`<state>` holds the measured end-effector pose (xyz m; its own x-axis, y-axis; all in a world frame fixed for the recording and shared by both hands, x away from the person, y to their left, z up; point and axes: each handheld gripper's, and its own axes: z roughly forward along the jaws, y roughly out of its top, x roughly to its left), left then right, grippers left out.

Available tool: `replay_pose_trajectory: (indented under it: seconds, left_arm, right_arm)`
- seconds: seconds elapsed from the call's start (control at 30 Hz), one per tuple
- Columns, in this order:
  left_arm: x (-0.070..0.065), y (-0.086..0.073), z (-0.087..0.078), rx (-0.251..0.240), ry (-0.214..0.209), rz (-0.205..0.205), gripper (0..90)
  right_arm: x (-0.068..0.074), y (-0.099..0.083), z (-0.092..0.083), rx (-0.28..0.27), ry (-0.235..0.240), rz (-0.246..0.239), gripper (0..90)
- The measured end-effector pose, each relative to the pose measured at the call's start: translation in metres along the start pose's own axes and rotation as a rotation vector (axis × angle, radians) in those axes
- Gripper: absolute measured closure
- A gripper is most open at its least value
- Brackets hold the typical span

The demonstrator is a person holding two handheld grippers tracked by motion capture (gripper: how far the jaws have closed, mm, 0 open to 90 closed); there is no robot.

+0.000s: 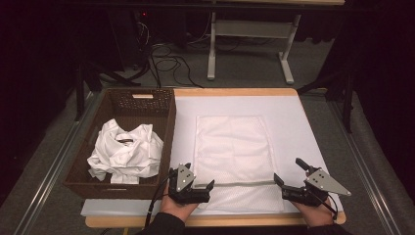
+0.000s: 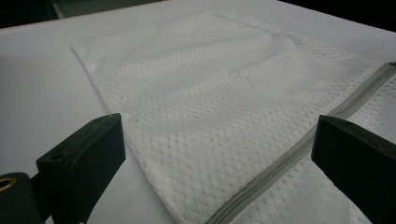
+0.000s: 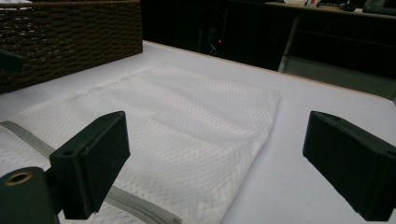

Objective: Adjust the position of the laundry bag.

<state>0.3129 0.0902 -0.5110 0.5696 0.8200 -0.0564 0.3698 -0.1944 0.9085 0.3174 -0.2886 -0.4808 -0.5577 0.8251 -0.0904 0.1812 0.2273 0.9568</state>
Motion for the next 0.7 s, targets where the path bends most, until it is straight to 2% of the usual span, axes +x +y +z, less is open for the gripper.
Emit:
replay_pose_trajectory:
  seconds: [0.33, 0.5, 0.7]
  left_arm:
    - [0.001, 0.0, -0.001, -0.008, 0.002, -0.003, 3.3]
    - [0.001, -0.002, 0.003, 0.015, 0.01, -0.008, 3.3]
    - [0.004, -0.001, -0.002, 0.006, 0.015, -0.016, 3.3]
  right_arm:
    - [0.0, 0.0, 0.0, 0.005, 0.001, 0.0, 7.8]
    - [0.0, -0.001, 0.0, 0.015, 0.003, -0.005, 9.4]
    - [-0.003, -0.004, 0.01, 0.093, 0.021, 0.014, 15.0]
